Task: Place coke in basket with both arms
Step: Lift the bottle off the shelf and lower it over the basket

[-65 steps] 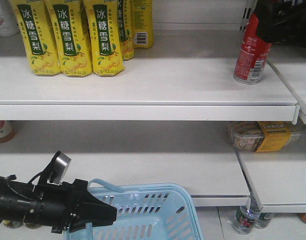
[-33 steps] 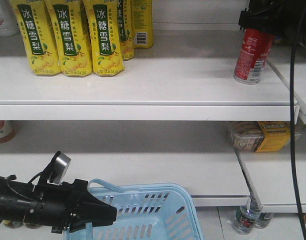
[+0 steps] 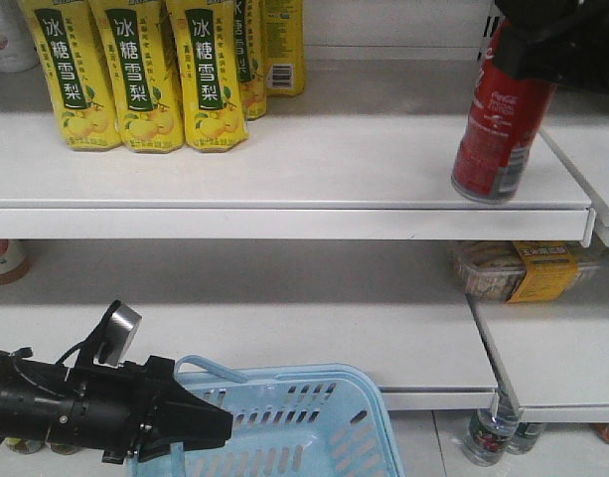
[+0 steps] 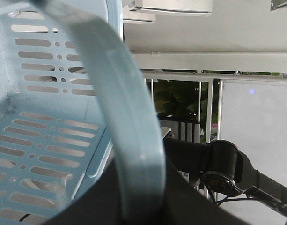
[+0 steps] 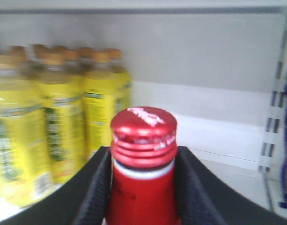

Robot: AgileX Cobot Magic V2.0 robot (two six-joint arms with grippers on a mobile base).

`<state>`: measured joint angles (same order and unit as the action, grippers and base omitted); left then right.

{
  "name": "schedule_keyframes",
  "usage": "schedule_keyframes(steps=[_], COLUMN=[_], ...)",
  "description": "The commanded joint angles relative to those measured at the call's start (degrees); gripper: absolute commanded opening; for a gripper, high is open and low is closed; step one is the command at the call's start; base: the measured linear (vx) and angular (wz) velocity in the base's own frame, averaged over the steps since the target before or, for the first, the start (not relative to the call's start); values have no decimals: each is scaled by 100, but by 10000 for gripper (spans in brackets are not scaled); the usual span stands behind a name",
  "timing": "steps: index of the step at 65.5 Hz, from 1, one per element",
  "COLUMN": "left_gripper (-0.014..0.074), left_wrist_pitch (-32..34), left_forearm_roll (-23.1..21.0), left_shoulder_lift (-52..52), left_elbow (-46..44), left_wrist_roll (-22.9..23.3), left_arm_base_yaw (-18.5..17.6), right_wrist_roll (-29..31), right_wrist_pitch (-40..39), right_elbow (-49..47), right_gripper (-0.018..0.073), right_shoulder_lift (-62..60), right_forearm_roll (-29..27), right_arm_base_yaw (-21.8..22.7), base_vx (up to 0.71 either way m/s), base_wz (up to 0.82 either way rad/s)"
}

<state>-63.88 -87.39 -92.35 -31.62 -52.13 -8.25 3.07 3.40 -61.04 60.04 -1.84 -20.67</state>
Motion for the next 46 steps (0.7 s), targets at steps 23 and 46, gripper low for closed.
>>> schedule_keyframes(steps=[23, 46], left_gripper=[-6, -6], left_wrist_pitch=[-400, -400], left_forearm_roll=[-435, -435], left_shoulder_lift=[204, 204], left_elbow=[-90, -90], left_wrist_roll=[-41, -41], left_arm_base_yaw=[-24, -24], right_wrist_roll=[-92, -136], right_wrist_pitch=[-61, -289], right_elbow=[1639, 2518], right_gripper=[-5, -5], right_shoulder_lift=[-1227, -2], right_forearm_roll=[-1181, -1729], right_arm_base_yaw=[-1652, -2498], base_vx=[0, 0], base_wz=[0, 0])
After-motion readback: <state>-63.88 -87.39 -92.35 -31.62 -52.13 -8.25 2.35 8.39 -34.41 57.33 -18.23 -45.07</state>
